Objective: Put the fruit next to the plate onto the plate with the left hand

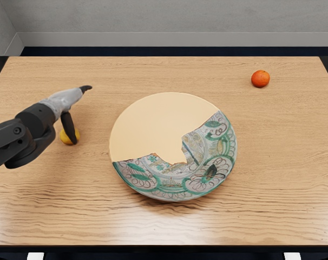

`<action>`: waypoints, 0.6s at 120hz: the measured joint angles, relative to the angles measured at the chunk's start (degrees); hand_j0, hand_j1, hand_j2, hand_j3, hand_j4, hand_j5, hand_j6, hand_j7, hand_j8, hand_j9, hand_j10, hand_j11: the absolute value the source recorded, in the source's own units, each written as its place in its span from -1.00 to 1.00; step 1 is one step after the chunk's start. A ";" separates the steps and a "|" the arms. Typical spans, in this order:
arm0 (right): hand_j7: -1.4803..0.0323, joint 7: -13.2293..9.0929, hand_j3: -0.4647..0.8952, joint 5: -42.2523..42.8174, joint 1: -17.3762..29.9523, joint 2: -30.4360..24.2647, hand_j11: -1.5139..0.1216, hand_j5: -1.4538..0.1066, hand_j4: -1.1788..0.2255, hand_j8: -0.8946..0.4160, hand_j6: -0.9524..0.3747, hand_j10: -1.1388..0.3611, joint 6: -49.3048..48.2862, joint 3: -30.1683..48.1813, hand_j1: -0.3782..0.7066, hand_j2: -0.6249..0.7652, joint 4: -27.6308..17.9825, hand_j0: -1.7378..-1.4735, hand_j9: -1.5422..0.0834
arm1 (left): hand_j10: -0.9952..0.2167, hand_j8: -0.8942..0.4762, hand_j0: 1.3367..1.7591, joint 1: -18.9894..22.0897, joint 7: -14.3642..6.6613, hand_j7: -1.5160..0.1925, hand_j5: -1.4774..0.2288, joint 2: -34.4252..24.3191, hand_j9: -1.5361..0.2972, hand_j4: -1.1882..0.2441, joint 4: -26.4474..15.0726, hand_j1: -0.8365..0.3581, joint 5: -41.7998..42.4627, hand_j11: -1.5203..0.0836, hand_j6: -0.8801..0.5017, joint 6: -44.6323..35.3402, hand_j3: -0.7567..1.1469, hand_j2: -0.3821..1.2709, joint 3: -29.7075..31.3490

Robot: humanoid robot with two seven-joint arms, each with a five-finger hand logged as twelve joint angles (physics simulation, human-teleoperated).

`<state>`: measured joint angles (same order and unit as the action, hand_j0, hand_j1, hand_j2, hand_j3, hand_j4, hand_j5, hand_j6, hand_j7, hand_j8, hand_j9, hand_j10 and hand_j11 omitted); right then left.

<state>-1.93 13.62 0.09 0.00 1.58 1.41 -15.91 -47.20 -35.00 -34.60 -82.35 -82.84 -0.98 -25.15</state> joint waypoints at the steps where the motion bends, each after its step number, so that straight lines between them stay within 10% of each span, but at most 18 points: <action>1: 0.96 0.00 -0.32 0.00 0.00 0.00 0.85 0.86 0.68 0.37 0.44 0.52 0.00 0.00 -0.95 -0.10 0.00 -0.40 0.90 | 0.57 0.24 0.52 0.00 0.00 0.71 0.67 0.03 0.62 0.60 0.23 0.91 -0.03 0.83 0.21 -0.03 -0.20 -0.52 0.15; 72: 0.96 0.00 -0.32 0.00 -0.01 0.00 0.85 0.86 0.68 0.37 0.44 0.52 0.00 -0.01 -0.95 -0.10 0.01 -0.40 0.90 | 0.23 -0.06 0.52 0.09 -0.01 0.39 0.34 1.56 0.32 0.31 5.10 0.57 -0.31 0.49 -0.09 -2.72 -0.20 -0.50 3.59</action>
<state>-1.93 13.62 0.08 0.00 1.58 1.40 -15.90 -47.11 -35.01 -33.05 -77.25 -83.15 -3.71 -21.57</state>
